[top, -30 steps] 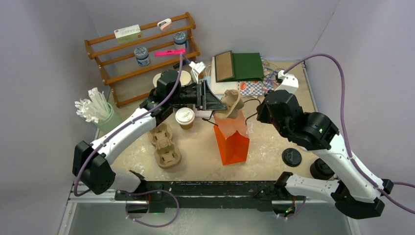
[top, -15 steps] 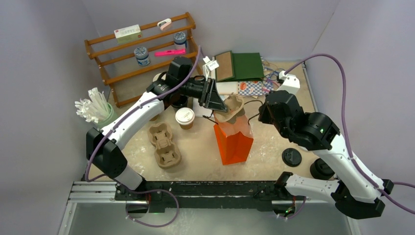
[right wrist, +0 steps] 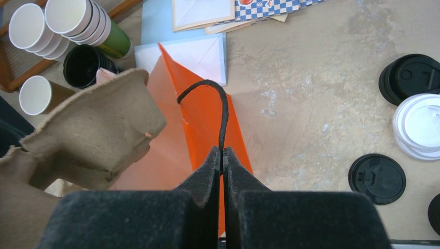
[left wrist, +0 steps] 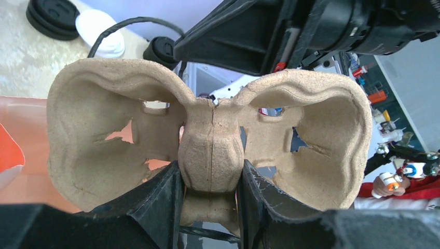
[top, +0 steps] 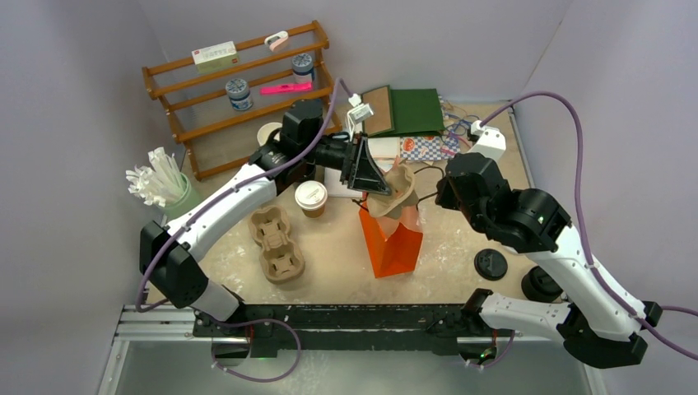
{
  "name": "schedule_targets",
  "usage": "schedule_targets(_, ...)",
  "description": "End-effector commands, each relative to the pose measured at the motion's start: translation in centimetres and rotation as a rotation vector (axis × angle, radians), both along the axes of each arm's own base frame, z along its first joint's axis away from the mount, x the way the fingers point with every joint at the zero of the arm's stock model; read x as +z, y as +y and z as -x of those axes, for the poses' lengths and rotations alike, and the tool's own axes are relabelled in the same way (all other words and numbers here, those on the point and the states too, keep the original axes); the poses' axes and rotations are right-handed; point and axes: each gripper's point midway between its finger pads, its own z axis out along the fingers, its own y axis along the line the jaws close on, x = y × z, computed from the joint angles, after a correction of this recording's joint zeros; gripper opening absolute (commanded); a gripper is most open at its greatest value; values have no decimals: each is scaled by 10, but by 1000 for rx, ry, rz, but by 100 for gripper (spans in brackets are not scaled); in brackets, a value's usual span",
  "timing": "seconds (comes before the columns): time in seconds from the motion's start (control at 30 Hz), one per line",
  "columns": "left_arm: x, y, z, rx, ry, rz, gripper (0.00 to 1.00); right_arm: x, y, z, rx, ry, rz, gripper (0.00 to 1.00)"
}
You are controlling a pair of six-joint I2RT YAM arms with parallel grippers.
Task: Pack the takeout coffee
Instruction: Place the cup tray in the takeout bag.
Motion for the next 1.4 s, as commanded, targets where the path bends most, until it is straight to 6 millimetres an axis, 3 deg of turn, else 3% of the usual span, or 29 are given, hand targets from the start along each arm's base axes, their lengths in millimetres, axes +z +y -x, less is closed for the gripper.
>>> schedule_targets(0.0,46,4,11,-30,-136,143,38,3,3,0,4,-11,-24,0)
schedule_targets(0.23,37,6,19,-64,-52,124,38,3,2,0,6,-11,-20,1)
schedule_targets(0.57,-7,9,25,-84,141,-3,35,4,1,-2,-6,-19,-14,1)
schedule_targets(0.67,-27,6,16,-60,153,-84,34,5,2,-2,-4,-22,-16,1)
schedule_targets(0.83,-35,-2,-2,-34,115,-149,34,6,2,-2,0,-23,-15,1)
schedule_targets(1.03,-61,-12,-30,5,118,-279,33,7,1,-2,0,-25,-17,1)
schedule_targets(1.37,-71,-11,-53,27,-67,-362,31,10,-2,-1,5,-30,-4,1)
